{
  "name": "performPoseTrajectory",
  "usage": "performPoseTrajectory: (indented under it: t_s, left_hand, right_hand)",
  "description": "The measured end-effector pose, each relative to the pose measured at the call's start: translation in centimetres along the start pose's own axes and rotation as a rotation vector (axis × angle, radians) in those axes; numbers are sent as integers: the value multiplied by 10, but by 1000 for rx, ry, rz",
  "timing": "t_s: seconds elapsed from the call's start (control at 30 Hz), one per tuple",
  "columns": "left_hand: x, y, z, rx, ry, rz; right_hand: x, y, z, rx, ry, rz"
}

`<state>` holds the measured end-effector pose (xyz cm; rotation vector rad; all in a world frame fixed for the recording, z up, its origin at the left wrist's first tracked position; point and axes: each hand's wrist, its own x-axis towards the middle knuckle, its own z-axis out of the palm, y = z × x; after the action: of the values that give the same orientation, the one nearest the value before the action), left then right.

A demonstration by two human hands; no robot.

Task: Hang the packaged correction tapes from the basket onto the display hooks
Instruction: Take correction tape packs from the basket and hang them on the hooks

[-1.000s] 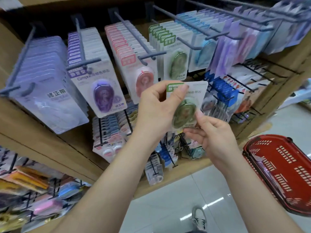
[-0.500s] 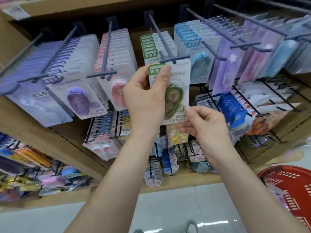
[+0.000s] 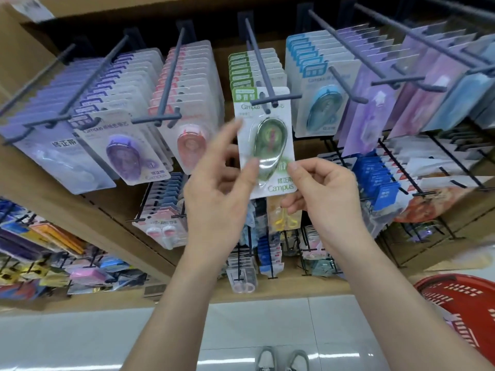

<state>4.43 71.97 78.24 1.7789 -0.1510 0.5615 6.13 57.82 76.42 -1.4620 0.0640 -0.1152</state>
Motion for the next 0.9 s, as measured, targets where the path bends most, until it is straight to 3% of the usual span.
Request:
performPoseTrajectory:
  t_s: [0.17, 0.33, 0.6, 0.73, 0.9]
  left_hand:
    - [14, -19, 8, 148, -26, -120]
    - [28, -34, 18, 252, -9, -100]
    - [23, -48, 11, 313, -17, 45]
    - [7, -44, 2, 267, 27, 237]
    - [-5, -32, 23, 132, -206, 305]
  right_hand:
    - [7, 7, 7, -8, 59, 0]
    - [8, 16, -2, -204, 73, 1]
    - [-18, 20, -43, -286, 76, 39]
    - [-34, 30, -77, -420, 125, 63]
    - [-69, 47, -138, -721, 207, 86]
